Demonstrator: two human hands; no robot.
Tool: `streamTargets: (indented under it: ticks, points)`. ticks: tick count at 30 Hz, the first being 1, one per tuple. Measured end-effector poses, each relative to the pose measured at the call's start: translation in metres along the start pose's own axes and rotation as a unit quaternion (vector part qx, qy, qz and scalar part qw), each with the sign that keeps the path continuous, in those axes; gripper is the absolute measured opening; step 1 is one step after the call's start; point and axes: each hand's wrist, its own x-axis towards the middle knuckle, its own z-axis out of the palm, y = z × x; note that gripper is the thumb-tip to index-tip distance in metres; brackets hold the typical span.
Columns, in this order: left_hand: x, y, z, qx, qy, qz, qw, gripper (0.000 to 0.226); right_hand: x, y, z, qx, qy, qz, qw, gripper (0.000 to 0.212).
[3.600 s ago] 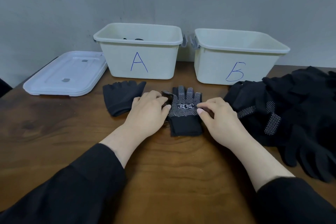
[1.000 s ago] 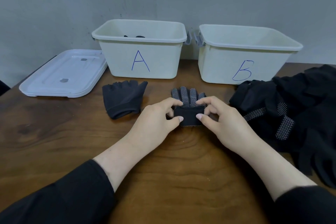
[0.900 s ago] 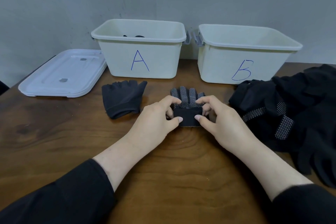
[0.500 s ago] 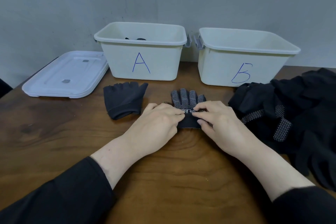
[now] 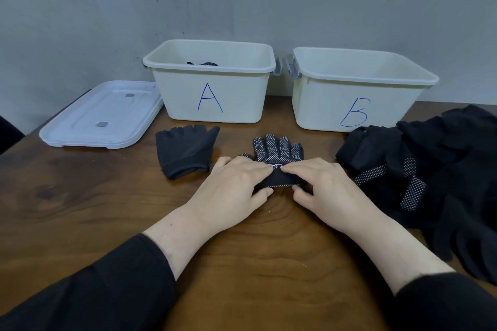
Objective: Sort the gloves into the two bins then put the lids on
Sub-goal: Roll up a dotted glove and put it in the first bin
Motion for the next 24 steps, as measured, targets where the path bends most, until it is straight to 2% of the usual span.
streamTargets:
  ticks: [4,9,16,20,24]
  points:
    - [0.003,0.003,0.000,0.015,0.016,-0.016,1.000,0.036,0.002,-0.007,-0.001,-0.005,0.018,0.011,1.000,0.027]
    - [0.001,0.003,-0.006,-0.004,0.013,-0.027,1.000,0.027,-0.001,-0.006,-0.008,0.027,0.000,0.017,0.999,0.015]
    - [0.000,-0.001,-0.012,-0.130,-0.007,-0.117,0.985,0.027,-0.003,-0.007,-0.014,0.172,-0.007,0.096,0.980,0.006]
    - [0.006,0.000,-0.011,-0.180,0.011,-0.164,0.970,0.031,0.002,-0.006,-0.008,0.210,0.018,0.149,0.966,0.014]
    - [0.015,0.005,-0.006,-0.193,0.039,-0.188,0.962,0.033,0.011,-0.012,0.000,0.145,0.083,0.134,0.977,0.026]
